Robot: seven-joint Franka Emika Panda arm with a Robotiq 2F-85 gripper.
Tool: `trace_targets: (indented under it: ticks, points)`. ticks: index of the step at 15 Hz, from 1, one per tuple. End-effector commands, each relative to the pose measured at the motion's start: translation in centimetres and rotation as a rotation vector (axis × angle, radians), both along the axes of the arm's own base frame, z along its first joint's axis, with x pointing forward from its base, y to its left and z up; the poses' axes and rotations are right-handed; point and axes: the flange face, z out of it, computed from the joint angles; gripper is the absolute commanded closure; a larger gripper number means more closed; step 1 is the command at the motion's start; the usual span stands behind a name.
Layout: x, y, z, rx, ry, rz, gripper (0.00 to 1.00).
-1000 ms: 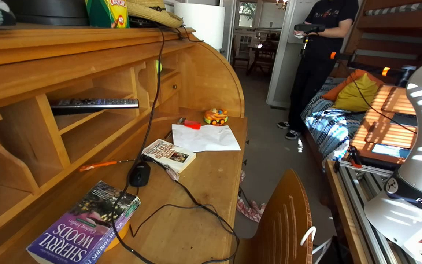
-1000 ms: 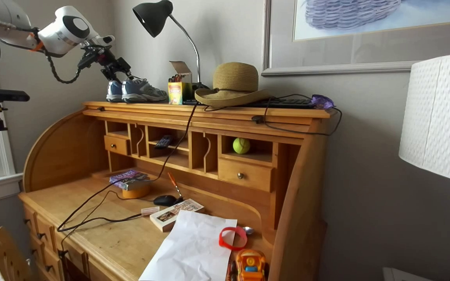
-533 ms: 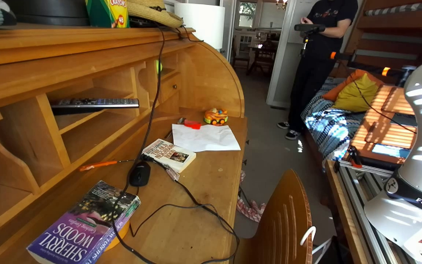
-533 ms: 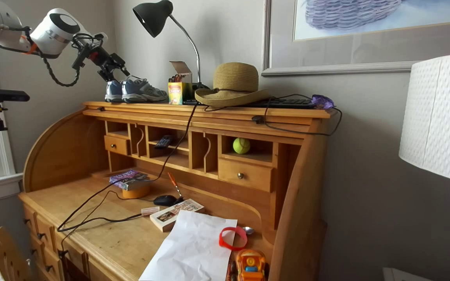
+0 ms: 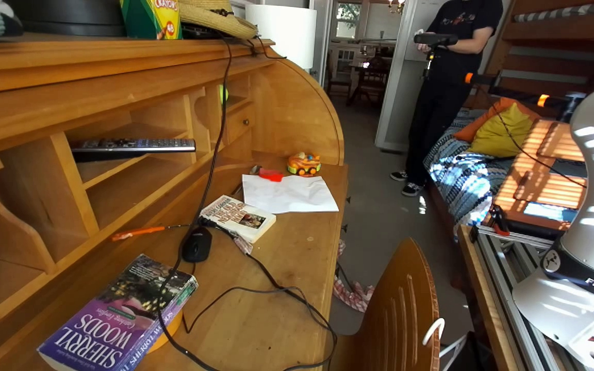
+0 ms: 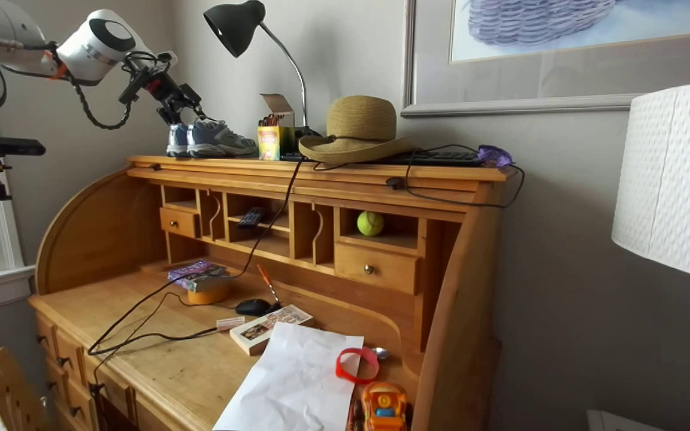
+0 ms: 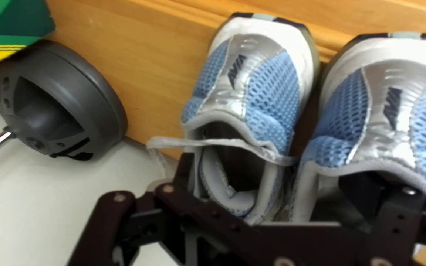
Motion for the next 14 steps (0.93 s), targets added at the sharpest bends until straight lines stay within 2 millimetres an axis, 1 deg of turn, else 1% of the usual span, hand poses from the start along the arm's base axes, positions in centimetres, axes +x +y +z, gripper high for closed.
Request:
trace_targets:
  ticks: [1,4,6,8,9,11,12,13,14]
  points:
    - [1.2,0.1,-0.2,0.131,0.043,0.124,0.0]
    - [1.8,-0.3,-0.6,0.247,0.093,0.157,0.0]
    - [2.3,-1.0,-1.0,0.321,0.133,0.151,0.0]
    - [3.1,-2.4,-1.8,0.361,0.175,0.114,0.0]
    - [3.7,-3.6,-2.3,0.386,0.203,0.095,0.0]
    - [4.4,-4.8,-3.2,0.391,0.233,0.06,0.0]
    - [4.7,-5.2,-3.8,0.398,0.252,0.059,0.25]
    - [5.0,-5.4,-4.2,0.404,0.261,0.061,0.27]
    - [5.0,-5.5,-4.2,0.411,0.265,0.063,0.34]
